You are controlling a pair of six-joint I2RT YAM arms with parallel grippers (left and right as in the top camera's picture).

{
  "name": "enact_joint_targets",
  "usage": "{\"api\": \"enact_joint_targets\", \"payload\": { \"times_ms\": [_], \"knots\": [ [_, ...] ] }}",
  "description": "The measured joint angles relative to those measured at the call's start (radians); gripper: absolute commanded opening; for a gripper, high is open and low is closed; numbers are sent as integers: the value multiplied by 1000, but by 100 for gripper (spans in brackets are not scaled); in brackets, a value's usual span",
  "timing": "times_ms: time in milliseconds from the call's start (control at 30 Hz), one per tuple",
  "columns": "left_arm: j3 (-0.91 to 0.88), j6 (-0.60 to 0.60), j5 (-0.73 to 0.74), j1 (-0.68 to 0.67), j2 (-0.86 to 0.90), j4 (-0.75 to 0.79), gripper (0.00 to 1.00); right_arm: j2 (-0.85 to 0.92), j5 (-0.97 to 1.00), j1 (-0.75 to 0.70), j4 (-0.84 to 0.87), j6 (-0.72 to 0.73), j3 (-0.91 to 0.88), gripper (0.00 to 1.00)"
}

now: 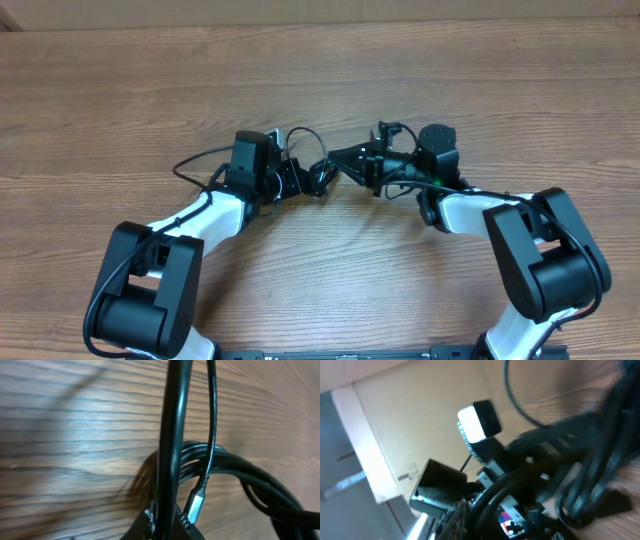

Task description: Untangle cables

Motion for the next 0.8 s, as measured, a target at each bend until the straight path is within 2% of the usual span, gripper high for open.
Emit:
{"api": "enact_joint_targets", "payload": {
  "times_ms": [67,267,367,433,500,600,667,800],
  "knots": [
    [0,-19,-35,0,0,-4,4,0,-11,-19,-74,-36,-2,4],
    [0,-29,-99,0,0,-7,4,-1,3,-67,-452,-237,-2,4],
    [0,-23,-106,0,0,-5,4,-2,37,-74,-570,-314,-2,4],
    [0,-20,-107,0,0,-3,4,-2,53,-73,-592,-354,-2,11],
    [0,-20,-109,0,0,-4,4,-2,67,-64,-599,-382,-2,24],
    [1,-20,-115,-7,0,-12,4,-2,80,-44,-598,-407,-1,40],
    [1,-20,-117,-7,0,-19,4,-2,84,-25,-594,-418,-1,43],
    [1,-20,-117,-7,0,-22,5,-2,87,1,-587,-425,-1,44]
  ]
}}
